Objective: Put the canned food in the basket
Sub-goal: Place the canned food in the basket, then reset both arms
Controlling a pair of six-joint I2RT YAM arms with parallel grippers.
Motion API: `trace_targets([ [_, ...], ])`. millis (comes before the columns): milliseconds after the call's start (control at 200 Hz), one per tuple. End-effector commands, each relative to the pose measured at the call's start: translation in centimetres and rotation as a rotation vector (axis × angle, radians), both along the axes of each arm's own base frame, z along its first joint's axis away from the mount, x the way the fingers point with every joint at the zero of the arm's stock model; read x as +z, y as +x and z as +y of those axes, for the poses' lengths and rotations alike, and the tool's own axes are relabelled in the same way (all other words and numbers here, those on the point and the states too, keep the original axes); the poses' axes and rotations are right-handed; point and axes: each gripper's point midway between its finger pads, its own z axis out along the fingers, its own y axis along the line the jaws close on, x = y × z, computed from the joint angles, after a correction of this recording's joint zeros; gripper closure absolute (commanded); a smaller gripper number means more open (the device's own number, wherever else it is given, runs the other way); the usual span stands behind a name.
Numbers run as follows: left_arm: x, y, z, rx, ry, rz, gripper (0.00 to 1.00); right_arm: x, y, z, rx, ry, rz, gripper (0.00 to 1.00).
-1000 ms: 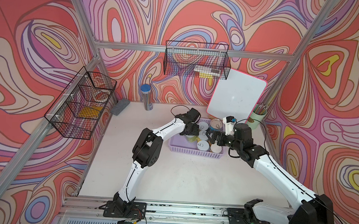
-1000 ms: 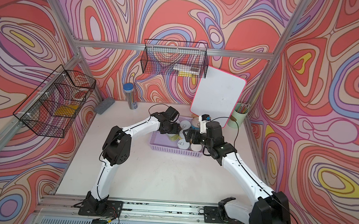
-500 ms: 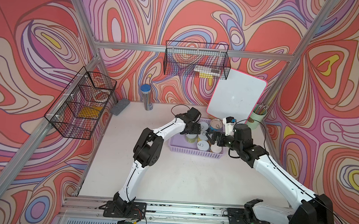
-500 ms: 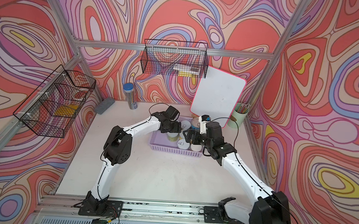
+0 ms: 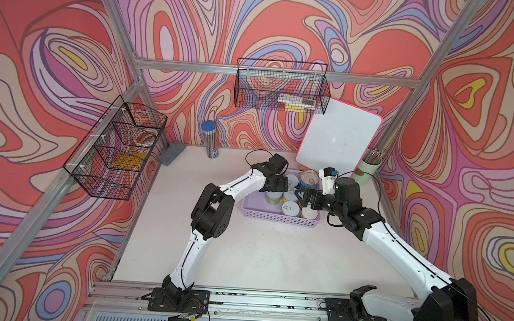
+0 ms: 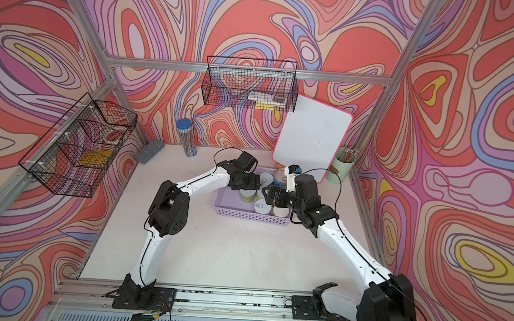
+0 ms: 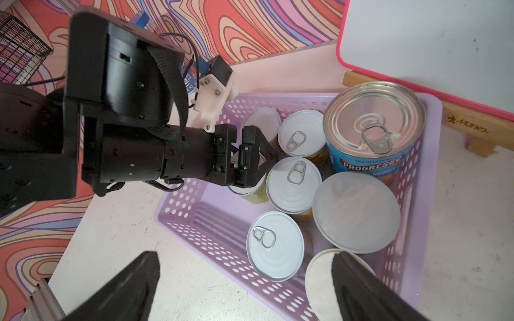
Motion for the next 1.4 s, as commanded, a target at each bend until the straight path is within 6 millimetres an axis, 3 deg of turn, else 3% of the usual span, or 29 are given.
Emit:
trace_targets([
  [0,0.8,0.1,-0.9,-0.008,-0.037,-0.016,0.15,-0.6,0.0,-0.1,-0.002,0.0,0.017,0.02],
  [356,1.2,-0.2,-0.5,-0.005,-0.027,-0.016,0.1,-0.7,0.0,-0.1,0.002,-0.004,0.024,0.02],
  [611,4.7,-1.1,0.4,-0.013,-0.04,-0.069,0.1,-1.0,0.1,1.7,0.075,0.056,0.047,0.04],
  [951,9.8,-3.2,3.4,-0.004,-0.012,-0.164,0.09,0.0,0.2,2.3,0.08,0.087,0.022,0.05],
  [1397,12.2,-7.1,7.3,-0.038,0.041,-0.252,0.06,1.0,-0.9,4.0,0.103,0.04,-0.009,0.05],
])
